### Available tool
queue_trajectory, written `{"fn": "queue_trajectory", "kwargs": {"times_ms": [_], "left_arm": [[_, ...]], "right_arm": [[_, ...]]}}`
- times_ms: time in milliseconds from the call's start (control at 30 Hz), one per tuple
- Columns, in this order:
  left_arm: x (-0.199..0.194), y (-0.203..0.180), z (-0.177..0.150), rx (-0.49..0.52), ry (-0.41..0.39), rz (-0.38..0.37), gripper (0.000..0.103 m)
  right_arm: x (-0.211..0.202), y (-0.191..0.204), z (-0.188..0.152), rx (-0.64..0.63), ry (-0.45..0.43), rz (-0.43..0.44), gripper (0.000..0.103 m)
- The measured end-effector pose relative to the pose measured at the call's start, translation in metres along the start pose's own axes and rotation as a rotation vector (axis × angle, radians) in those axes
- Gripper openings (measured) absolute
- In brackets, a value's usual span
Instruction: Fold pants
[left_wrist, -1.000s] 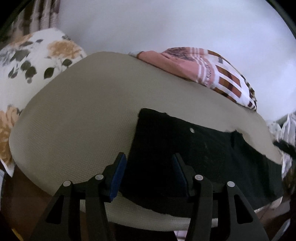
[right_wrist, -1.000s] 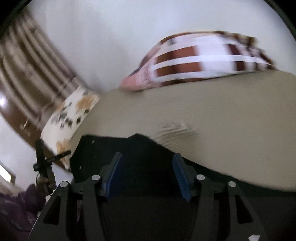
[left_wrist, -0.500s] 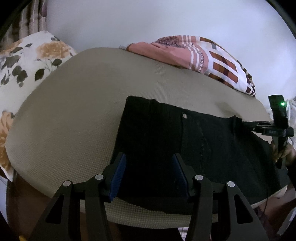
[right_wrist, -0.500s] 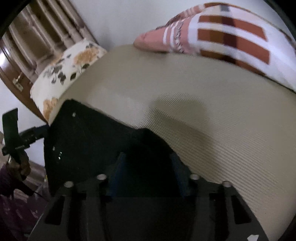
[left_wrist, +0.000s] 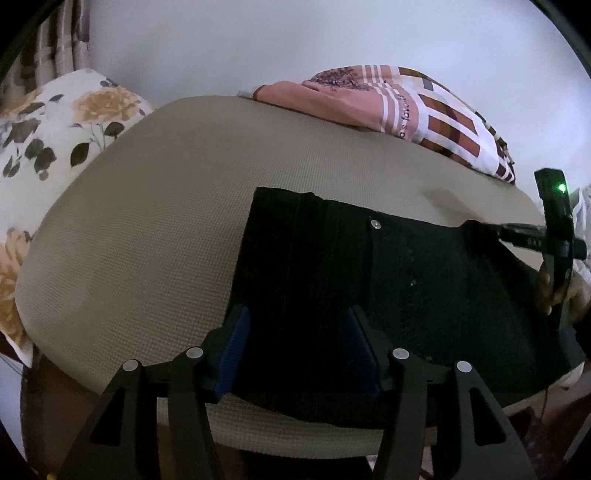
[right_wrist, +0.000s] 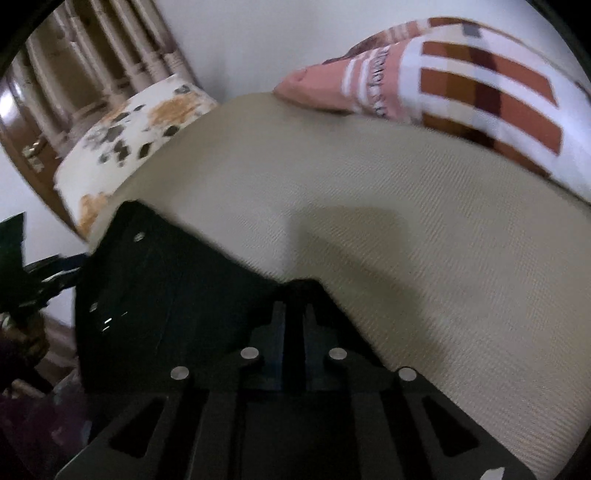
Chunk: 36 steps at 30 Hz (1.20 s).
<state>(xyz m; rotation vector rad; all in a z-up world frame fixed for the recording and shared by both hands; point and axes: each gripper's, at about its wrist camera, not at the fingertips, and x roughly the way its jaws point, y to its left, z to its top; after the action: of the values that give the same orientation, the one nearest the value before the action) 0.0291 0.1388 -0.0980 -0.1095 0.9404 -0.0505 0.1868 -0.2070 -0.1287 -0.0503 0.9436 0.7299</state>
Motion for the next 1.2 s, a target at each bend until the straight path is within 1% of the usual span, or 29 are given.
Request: {"fn": "queue_trajectory", "kwargs": {"times_ms": [67,167,200,233,267,367,433,467,500,533,567,600,667,700,733,767,833,867,900,933,967,1033,1067,1100,1133,1167,1200], "left_arm": [[0.003,0.001,0.000,0.001,0.005,0.005,0.056],[0.006,0.001,-0.002,0.013,0.003,0.029,0.059],[0.007,0.003,-0.002,0.015,0.001,0.052,0.065],[0.009,0.006,-0.002,0.005,0.001,0.075,0.070],[0.010,0.011,-0.002,-0.014,0.001,0.078,0.070],[0.012,0.032,-0.001,-0.112,0.008,0.062,0.070],[0.010,0.041,0.001,-0.171,0.010,0.018,0.071],[0.008,0.042,0.003,-0.186,0.002,0.014,0.071],[0.005,0.041,0.005,-0.181,-0.013,0.007,0.071],[0.004,0.037,0.007,-0.155,-0.023,-0.002,0.071],[0.005,0.032,0.008,-0.118,-0.024,-0.007,0.071],[0.011,0.025,0.008,-0.059,-0.004,0.005,0.072],[0.027,0.019,0.007,0.008,0.054,0.074,0.072],[0.031,0.022,0.005,-0.004,0.058,0.059,0.072],[0.032,0.025,0.005,-0.020,0.044,0.042,0.072],[0.033,0.028,0.005,-0.029,0.036,0.041,0.073],[0.037,0.034,0.006,-0.036,0.025,0.049,0.081],[0.038,0.036,0.006,-0.035,0.012,0.060,0.083],[0.040,0.037,0.006,-0.034,0.006,0.074,0.086],[0.040,0.037,0.007,-0.031,0.002,0.076,0.086],[0.039,0.035,0.008,-0.020,-0.005,0.084,0.086],[0.034,0.029,0.010,0.025,-0.039,0.122,0.086],[0.031,0.026,0.011,0.048,-0.064,0.148,0.086],[0.028,0.023,0.013,0.063,-0.083,0.167,0.086],[0.026,0.021,0.014,0.070,-0.096,0.178,0.086],[0.020,0.018,0.017,0.071,-0.121,0.200,0.086],[0.012,0.016,0.019,0.068,-0.152,0.223,0.086]], "right_arm": [[0.007,-0.008,0.006,0.032,-0.001,-0.017,0.005],[0.016,-0.008,0.011,0.019,-0.002,-0.041,0.004],[0.017,-0.007,0.011,0.015,-0.003,-0.043,0.004],[0.017,-0.007,0.012,0.011,-0.003,-0.046,0.004],[0.017,-0.007,0.011,0.005,-0.004,-0.048,0.004],[0.017,-0.006,0.011,0.009,-0.004,-0.040,0.004],[0.016,-0.011,0.010,0.031,-0.006,-0.030,0.006],[0.016,-0.011,0.010,0.031,-0.005,-0.030,0.007],[0.016,-0.010,0.011,0.023,-0.003,-0.029,0.007],[0.016,-0.012,0.010,0.030,-0.007,-0.027,0.008],[0.016,-0.014,0.010,0.043,-0.011,-0.029,0.013],[0.016,-0.015,0.010,0.049,-0.012,-0.033,0.024],[0.016,-0.022,0.011,0.084,-0.017,-0.018,0.026],[0.016,-0.026,0.011,0.102,-0.018,-0.003,0.027],[0.016,-0.028,0.012,0.114,-0.020,0.007,0.028],[0.015,-0.030,0.012,0.123,-0.026,0.008,0.031],[0.014,-0.032,0.012,0.137,-0.036,0.008,0.035],[0.012,-0.035,0.012,0.153,-0.044,0.008,0.039],[0.008,-0.040,0.013,0.179,-0.055,0.003,0.039],[0.002,-0.044,0.013,0.209,-0.073,-0.008,0.039],[-0.014,-0.053,0.012,0.269,-0.124,-0.035,0.041],[-0.049,-0.070,0.004,0.378,-0.228,-0.015,0.041],[-0.081,-0.079,-0.008,0.447,-0.308,-0.001,0.041],[-0.104,-0.084,-0.020,0.483,-0.362,0.014,0.041],[-0.139,-0.089,-0.041,0.525,-0.431,0.037,0.041],[-0.166,-0.091,-0.062,0.553,-0.476,0.042,0.041],[-0.190,-0.092,-0.085,0.579,-0.514,0.040,0.047]]}}
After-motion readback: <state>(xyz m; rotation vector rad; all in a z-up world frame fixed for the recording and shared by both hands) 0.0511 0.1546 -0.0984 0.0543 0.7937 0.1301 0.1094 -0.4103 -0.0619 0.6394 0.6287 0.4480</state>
